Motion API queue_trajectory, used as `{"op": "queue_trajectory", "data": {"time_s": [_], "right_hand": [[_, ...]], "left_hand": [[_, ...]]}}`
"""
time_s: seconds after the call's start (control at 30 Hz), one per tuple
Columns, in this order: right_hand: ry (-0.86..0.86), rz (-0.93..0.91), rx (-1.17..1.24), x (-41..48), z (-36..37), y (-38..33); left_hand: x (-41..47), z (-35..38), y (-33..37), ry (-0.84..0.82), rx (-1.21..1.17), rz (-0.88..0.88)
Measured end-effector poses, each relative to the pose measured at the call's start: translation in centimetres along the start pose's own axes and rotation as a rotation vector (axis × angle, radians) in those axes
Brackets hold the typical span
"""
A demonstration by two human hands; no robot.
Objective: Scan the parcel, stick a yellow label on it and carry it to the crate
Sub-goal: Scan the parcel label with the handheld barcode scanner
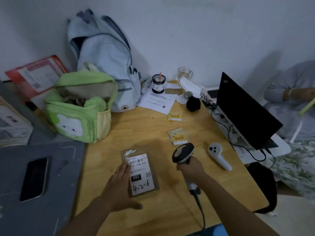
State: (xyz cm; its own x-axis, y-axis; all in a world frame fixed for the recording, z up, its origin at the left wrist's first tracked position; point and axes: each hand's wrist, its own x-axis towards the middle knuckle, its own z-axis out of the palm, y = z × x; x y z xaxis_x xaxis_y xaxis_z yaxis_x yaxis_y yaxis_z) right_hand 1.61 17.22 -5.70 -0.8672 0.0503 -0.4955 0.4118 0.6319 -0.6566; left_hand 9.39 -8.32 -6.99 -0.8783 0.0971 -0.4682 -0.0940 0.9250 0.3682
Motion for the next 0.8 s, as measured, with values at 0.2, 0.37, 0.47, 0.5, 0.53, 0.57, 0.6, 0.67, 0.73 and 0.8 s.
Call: {"op": "queue_trajectory", "data": {"time_s": [0.2, 0.37, 0.47, 0.5, 0.53, 0.57, 0.6, 0.67, 0.73, 0.8], "right_hand": [[-0.081, -0.076, 0.169, -1.9, 1.8, -3.8], [-0.172, -0.086, 0.293, -4.1, 3.1, -6.8], [-0.231, -0.070, 0.342, -5.5, 3.2, -8.4], [-0.250, -0.067, 0.345, -5.9, 3.1, -8.8], [-0.274, -0.068, 0.335, -6.4, 3.0, -9.3], [-0.301, -0.067, 0.317, -6.8, 2.9, -9.8], [-0.327, -0.062, 0.293, -7.1, 2.7, -10.2], [-0.347, -0.047, 0.243, -7.7, 2.6, -11.0], [-0.321, -0.017, 0.217, -7.8, 2.8, -11.5], [-0.285, 0.015, 0.221, -7.8, 3.0, -11.8]], "left_hand": [[-0.4, 1.1, -0.7, 0.007, -0.257, -0.154], [1.3, 1.7, -0.1, 0.069, -0.437, -0.189], [0.8, 1.2, 1.4, 0.055, -0.489, -0.168], [0.6, 1.1, 1.8, 0.023, -0.487, -0.179], [0.6, 1.2, 2.1, -0.005, -0.482, -0.186], [0.4, 1.2, 2.3, -0.035, -0.474, -0.202], [0.4, 1.3, 2.3, -0.050, -0.477, -0.209], [0.0, 1.0, 2.4, -0.087, -0.466, -0.210], [-0.5, 0.3, 2.6, -0.129, -0.425, -0.189], [-0.9, -0.4, 2.8, -0.151, -0.386, -0.167]]}}
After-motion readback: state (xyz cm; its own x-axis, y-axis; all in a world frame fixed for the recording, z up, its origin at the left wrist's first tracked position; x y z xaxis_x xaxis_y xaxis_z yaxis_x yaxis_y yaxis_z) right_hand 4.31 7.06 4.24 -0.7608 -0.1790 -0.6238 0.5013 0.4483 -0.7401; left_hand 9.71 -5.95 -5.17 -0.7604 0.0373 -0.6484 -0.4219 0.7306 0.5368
